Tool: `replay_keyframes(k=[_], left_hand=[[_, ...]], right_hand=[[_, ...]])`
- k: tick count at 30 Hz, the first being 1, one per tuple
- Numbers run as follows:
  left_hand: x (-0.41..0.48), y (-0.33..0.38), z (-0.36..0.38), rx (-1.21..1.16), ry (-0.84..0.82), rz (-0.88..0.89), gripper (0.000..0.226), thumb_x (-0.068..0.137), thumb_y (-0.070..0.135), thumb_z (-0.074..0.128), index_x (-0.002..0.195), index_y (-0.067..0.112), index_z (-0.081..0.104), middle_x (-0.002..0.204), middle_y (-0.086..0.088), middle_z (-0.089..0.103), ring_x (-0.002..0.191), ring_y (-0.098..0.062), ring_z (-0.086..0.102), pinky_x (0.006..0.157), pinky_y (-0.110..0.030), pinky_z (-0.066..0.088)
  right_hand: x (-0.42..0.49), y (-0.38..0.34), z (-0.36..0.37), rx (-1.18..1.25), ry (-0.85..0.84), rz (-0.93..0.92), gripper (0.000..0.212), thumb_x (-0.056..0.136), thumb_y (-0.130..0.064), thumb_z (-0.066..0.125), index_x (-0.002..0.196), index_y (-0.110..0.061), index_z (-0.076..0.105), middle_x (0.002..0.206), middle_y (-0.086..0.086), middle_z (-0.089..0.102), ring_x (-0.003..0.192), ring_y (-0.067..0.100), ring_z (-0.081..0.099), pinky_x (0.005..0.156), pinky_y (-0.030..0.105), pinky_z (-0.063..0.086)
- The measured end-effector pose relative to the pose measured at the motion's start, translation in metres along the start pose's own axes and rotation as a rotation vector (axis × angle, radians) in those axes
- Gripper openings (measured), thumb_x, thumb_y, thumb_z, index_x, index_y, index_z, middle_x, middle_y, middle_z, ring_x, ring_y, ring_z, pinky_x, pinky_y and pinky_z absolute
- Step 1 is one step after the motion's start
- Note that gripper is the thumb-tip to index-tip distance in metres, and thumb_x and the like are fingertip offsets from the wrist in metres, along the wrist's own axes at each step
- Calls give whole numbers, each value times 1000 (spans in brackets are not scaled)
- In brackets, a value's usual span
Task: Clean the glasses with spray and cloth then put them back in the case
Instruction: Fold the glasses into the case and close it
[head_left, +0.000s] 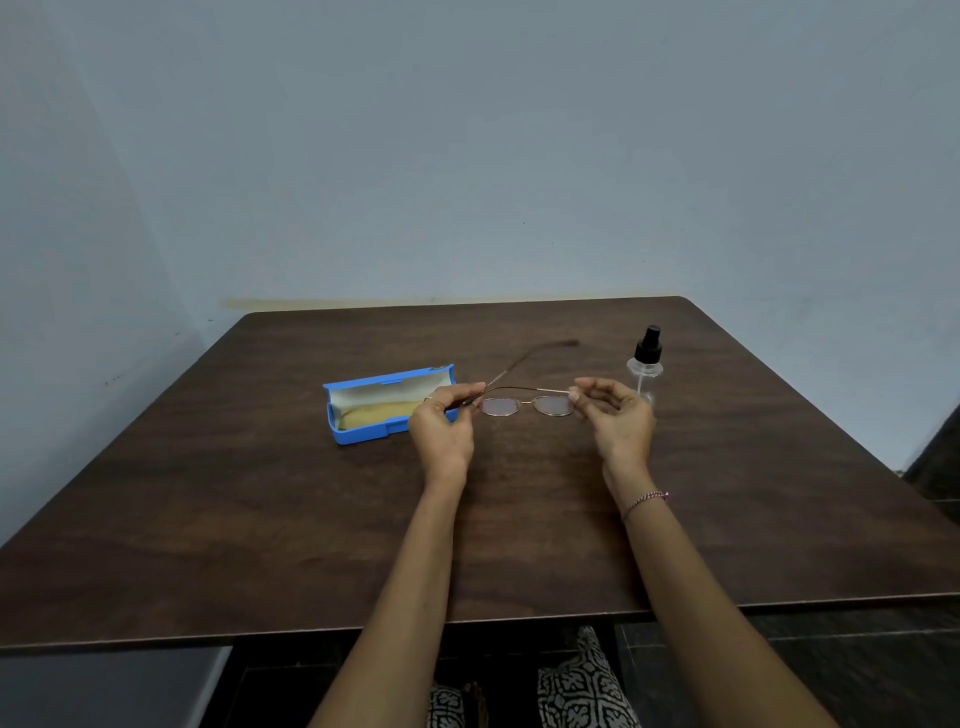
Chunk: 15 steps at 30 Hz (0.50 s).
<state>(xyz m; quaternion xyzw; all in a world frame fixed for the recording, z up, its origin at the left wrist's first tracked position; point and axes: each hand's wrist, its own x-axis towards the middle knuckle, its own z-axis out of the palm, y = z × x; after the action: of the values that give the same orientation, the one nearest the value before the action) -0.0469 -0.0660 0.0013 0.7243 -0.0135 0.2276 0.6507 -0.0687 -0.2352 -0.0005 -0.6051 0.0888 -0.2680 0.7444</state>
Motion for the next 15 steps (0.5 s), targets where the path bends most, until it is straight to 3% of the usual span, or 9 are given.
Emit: replay_keyframes(k=[3, 6, 9, 12, 15], left_hand=[[-1, 1, 0, 126, 2, 102, 25, 76, -9, 67, 87, 11, 75, 85, 8, 67, 87, -4, 61, 82, -3, 43], [-1, 2, -1, 183, 12, 106, 26, 77, -10, 65, 88, 12, 76, 88, 8, 65, 91, -6, 60, 80, 1, 39], [-3, 4, -2, 193, 29, 97, 26, 78, -8, 65, 89, 13, 75, 88, 9, 65, 87, -3, 60, 81, -4, 44], [-4, 4, -3, 181, 40, 93, 24, 78, -6, 67, 88, 14, 74, 87, 9, 66, 84, -1, 60, 80, -10, 48], [-5, 6, -3, 171, 78, 54, 25, 78, -6, 66, 87, 16, 74, 85, 10, 67, 81, 1, 59, 81, -14, 48]], right_hand=[[2, 3, 0, 47, -11, 30, 19, 79, 5, 68, 97, -2, 67, 86, 4, 69, 76, 6, 68, 69, 17, 56], [4, 5, 1, 92, -28, 90, 20, 87, 4, 58, 107, 5, 64, 97, 6, 68, 84, 9, 67, 70, 16, 56], [2, 0, 1, 243, -21, 192, 17, 95, -9, 51, 102, -1, 65, 93, 4, 71, 82, 12, 67, 73, 22, 58], [1, -2, 2, 257, -44, 233, 18, 91, -22, 59, 95, -6, 67, 90, 4, 71, 81, 13, 68, 73, 23, 58], [-1, -1, 3, 185, -70, 220, 19, 86, -13, 65, 101, -2, 66, 95, 8, 69, 84, 12, 68, 72, 20, 57]])
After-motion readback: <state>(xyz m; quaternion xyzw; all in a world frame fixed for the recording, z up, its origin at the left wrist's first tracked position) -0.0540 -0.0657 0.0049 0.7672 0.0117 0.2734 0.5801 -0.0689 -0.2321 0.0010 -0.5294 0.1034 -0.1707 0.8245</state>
